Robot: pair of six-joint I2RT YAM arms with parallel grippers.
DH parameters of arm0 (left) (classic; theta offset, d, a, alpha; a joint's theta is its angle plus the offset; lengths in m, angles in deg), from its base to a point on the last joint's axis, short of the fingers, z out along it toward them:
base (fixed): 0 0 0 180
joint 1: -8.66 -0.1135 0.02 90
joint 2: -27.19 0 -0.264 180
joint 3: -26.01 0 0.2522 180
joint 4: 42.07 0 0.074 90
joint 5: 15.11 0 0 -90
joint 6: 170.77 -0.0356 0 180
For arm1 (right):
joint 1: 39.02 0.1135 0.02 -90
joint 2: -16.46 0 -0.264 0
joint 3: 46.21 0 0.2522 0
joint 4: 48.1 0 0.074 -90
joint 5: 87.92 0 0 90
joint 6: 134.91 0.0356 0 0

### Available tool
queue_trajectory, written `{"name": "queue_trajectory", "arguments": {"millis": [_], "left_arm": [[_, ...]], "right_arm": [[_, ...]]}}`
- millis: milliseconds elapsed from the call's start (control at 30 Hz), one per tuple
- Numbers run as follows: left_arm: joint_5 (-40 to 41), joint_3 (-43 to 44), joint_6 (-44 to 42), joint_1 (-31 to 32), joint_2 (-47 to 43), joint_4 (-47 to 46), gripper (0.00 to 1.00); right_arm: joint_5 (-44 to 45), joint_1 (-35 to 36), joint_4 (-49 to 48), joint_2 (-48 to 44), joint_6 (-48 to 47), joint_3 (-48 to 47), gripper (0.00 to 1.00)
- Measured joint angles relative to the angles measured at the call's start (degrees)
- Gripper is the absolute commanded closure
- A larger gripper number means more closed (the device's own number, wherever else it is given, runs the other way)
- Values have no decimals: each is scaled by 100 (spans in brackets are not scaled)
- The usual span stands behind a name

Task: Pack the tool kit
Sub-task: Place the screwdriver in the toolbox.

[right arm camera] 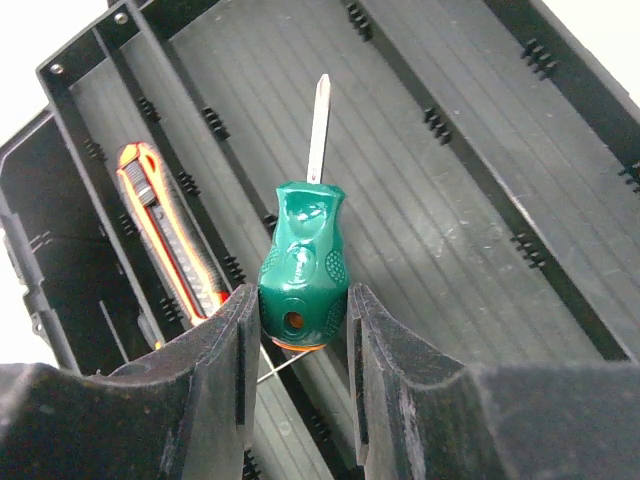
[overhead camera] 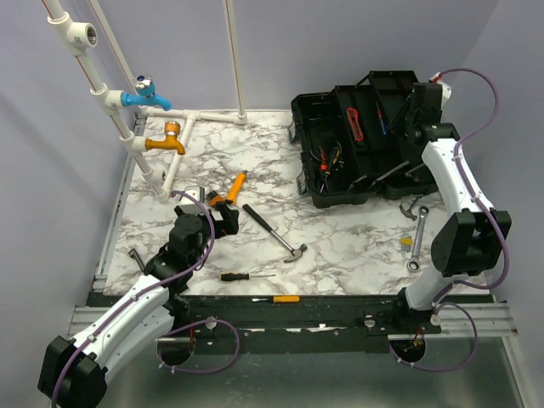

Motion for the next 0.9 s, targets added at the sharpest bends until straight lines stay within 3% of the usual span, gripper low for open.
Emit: {"name": "queue_trajectory", "arguments": {"millis": [167, 267, 367, 433, 633, 900], "left_arm": [[4, 0, -33, 0, 0, 0, 4], [7, 0, -42, 0, 0, 0, 4], [7, 0, -55, 0, 0, 0, 4], [7, 0, -57, 0, 0, 0, 4], [4, 0, -57, 0, 0, 0, 4], [4, 0, -57, 0, 0, 0, 4]], "right_arm": [[35, -162, 33, 0, 37, 0, 69], [44, -240, 52, 0, 35, 0, 55], [79, -291, 94, 0, 50, 0, 25], [90, -308, 120, 0, 66, 0, 18], [35, -306, 227, -90, 63, 0, 17], [-868, 87, 234, -944, -280, 168, 19]]}}
